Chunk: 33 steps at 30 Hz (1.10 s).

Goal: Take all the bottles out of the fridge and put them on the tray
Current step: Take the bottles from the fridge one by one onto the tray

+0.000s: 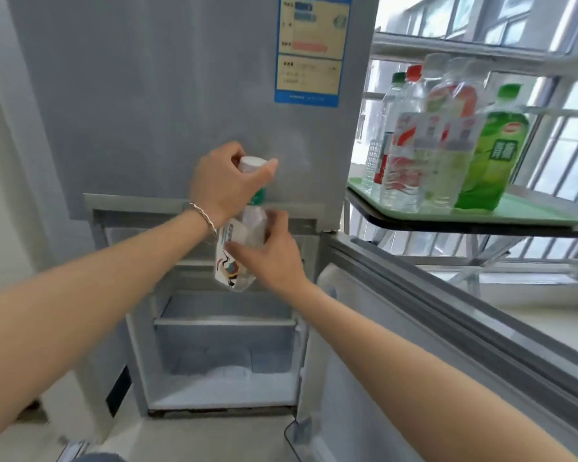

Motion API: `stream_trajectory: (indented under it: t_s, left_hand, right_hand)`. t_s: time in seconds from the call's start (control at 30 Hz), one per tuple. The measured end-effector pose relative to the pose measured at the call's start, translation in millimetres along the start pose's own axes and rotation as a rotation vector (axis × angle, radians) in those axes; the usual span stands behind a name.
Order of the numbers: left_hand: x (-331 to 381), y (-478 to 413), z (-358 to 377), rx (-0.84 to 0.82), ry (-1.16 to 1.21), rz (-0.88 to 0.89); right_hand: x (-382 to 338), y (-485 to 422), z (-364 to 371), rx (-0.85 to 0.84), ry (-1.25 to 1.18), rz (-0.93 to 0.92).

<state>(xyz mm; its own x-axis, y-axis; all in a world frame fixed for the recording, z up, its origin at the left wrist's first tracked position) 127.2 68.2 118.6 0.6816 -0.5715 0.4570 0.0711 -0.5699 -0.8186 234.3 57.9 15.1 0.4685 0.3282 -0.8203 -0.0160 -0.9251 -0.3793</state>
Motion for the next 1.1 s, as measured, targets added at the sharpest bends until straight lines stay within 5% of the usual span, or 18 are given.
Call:
stream_trajectory:
  t_s: [0.23,0.43,0.73,1.1]
  left_hand:
    - [98,-50,20,0.090,0.655,-0.064]
    - [170,-34,89,-0.177,0.705,-0.057]
    - [268,-5,159,-0.529,0.718,0.072]
    - [259,7,209,-0.668,0.782,0.000]
  right_hand:
    - [-47,-9,-119,0.253,-0.143,-0.130]
    - [-56,-5,-236,0.558,0.045,-0.215]
    - [-4,-6,-353,0.523,0.043,-0.002]
    - [30,-32,-347,0.387,-0.189,0.227]
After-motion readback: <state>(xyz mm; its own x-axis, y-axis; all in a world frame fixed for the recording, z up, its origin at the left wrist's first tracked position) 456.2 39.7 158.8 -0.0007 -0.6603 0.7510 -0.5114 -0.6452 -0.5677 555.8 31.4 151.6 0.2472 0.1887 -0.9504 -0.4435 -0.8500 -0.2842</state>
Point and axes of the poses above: each hand's wrist, its own y-axis away from the middle knuckle, its own z-axis out of the palm, x = y × z, the point moved 5 cm from there along -y, towards the middle knuckle, and after that the axes turned 7 degrees about z, right-handed, at the moved point
